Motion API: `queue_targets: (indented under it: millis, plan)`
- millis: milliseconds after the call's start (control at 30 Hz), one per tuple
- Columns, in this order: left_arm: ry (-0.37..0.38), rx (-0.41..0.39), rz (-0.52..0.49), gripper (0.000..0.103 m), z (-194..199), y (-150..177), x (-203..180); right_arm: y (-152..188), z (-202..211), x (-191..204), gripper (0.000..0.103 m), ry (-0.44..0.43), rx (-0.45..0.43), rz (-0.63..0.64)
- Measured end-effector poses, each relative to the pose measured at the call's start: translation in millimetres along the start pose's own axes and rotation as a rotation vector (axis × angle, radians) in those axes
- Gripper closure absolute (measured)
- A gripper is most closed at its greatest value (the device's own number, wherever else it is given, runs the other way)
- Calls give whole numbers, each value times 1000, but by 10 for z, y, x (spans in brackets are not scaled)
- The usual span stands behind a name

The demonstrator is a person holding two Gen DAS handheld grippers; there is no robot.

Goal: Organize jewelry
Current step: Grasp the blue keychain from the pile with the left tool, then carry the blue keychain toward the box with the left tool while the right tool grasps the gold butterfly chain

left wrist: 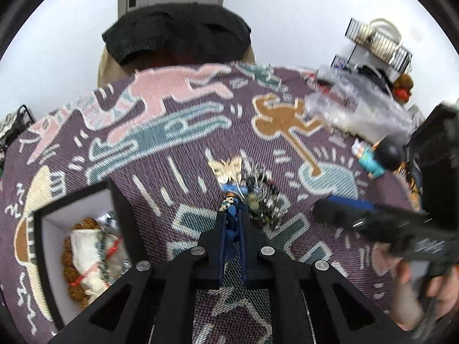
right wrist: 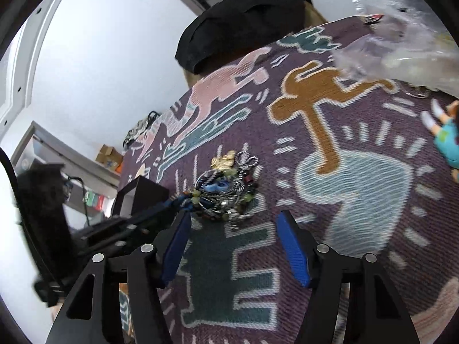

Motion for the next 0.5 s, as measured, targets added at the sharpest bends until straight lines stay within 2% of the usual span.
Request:
queue_targets:
  millis: [200, 400, 500]
  plan:
    - [0, -63, 12, 95, 237, -148, 29, 68, -231, 130, 51, 16, 47, 43]
    - [6, -135, 34, 95, 522, -266, 94, 144, -436, 151, 52, 53, 89, 73]
    - [6, -171, 38, 95, 675, -344, 113, 153, -462, 183, 58, 75, 81, 107]
Point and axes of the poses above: each gripper's, at about its wrist camera, not at the fingertips, and z roughly against the way its jaws point, x to its left, y to its underside, the point moved 4 cm from there along -z, roughly the way its jaws point, and after that the axes turned 10 degrees about -x, right-handed, at the moved point
